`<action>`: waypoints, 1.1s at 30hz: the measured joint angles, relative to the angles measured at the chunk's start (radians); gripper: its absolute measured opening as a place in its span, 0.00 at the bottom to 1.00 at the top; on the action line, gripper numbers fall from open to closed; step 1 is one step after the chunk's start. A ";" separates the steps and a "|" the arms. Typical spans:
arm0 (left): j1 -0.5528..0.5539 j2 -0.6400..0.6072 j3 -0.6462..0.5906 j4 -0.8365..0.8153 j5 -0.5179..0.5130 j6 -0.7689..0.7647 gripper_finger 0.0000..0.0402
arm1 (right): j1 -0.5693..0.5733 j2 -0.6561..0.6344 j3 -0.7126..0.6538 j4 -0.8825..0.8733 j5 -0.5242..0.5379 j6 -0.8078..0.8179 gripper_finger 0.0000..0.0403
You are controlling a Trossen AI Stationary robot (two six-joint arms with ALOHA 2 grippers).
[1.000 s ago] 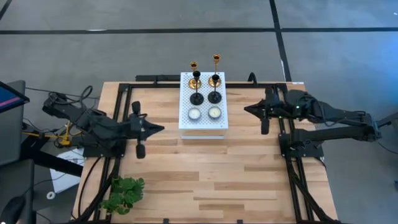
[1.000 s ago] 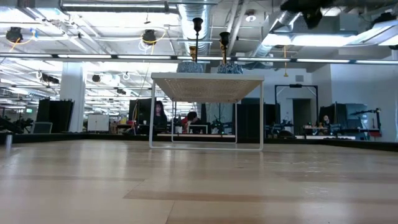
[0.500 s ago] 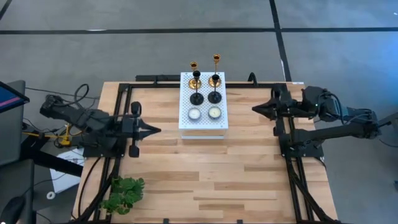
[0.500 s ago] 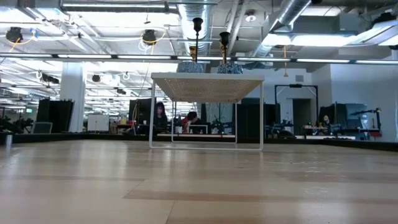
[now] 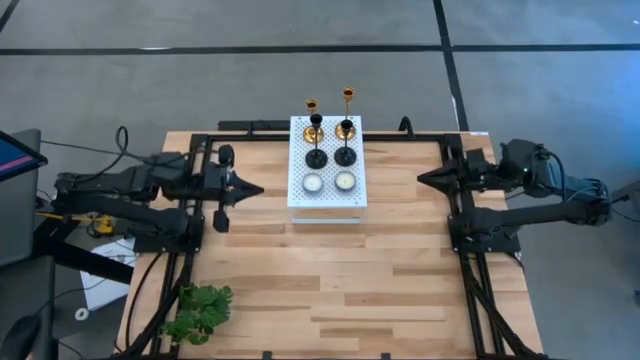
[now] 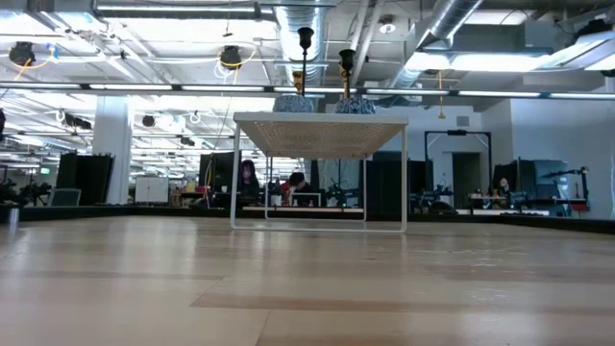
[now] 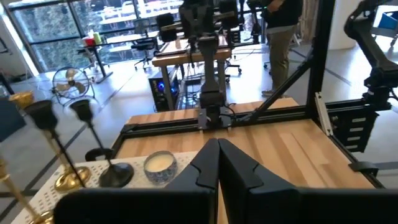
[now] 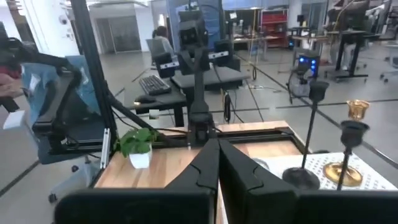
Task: Pick & Place candle stick holders
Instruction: Return to Home Position
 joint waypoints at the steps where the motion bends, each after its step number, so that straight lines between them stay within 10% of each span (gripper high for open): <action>1: 0.023 -0.001 0.000 -0.003 0.019 -0.002 0.01 | 0.000 -0.018 -0.009 -0.011 0.015 0.001 0.00; 18: 0.269 -0.088 0.000 -0.161 0.208 -0.111 0.01 | 0.000 -0.239 -0.207 0.034 0.073 0.070 0.00; 33: 0.269 -0.438 -0.245 -0.126 0.103 -0.265 0.01 | 0.000 -0.240 -0.211 0.050 0.095 0.079 0.00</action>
